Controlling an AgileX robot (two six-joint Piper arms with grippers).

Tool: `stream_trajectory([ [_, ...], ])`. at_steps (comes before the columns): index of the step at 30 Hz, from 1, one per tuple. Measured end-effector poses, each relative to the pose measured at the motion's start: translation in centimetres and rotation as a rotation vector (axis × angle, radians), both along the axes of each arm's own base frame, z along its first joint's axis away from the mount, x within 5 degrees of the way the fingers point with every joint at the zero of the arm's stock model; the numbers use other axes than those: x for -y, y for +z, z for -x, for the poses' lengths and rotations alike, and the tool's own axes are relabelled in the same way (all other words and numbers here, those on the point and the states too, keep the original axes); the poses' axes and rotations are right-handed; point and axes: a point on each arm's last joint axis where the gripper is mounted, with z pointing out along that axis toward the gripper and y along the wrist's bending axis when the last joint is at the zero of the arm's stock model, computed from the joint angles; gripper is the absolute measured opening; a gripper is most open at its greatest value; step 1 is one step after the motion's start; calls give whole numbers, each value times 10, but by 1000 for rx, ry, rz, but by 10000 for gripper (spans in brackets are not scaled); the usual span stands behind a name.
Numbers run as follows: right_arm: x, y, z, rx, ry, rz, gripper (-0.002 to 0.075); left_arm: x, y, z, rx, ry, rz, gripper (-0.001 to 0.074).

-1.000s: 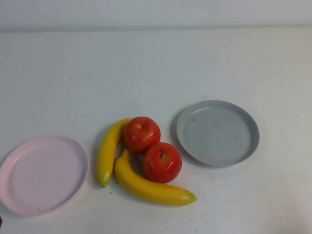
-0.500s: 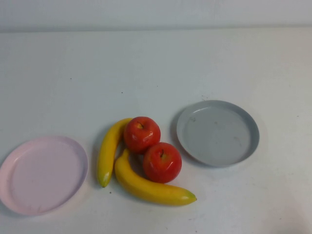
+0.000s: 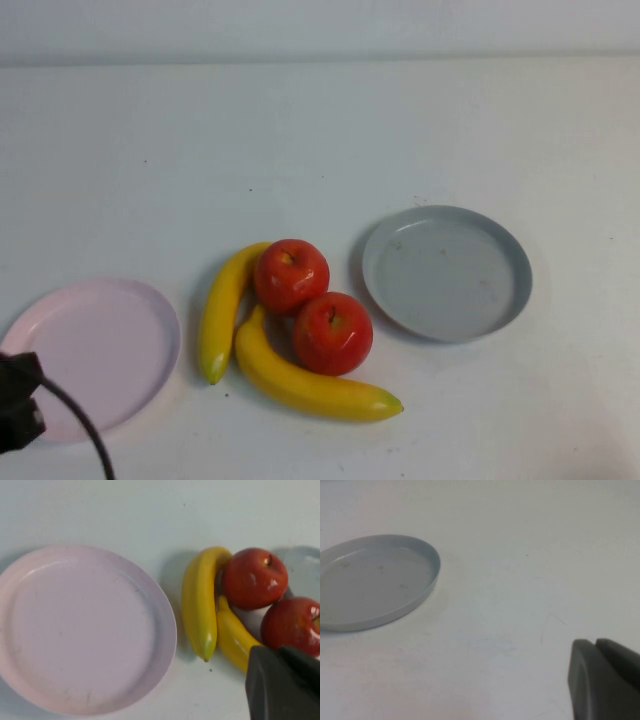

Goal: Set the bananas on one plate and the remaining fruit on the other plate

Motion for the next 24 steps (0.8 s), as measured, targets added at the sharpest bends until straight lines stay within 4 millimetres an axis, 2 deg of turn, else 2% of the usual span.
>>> stream_trajectory([
  [6, 0, 0, 0, 0, 0, 0, -15, 13, 20, -54, -89, -269, -237, -5],
  [10, 0, 0, 0, 0, 0, 0, -16, 29, 22, -92, -77, -464, -260, -5],
  [14, 0, 0, 0, 0, 0, 0, -16, 59, 15, -124, -19, -670, -254, -5],
  [19, 0, 0, 0, 0, 0, 0, -16, 96, 1, -146, 1, -794, -281, -2],
  [22, 0, 0, 0, 0, 0, 0, -15, 118, -6, -151, 49, -918, -350, 62],
  [24, 0, 0, 0, 0, 0, 0, -16, 132, -9, -152, 75, -987, -372, 190],
])
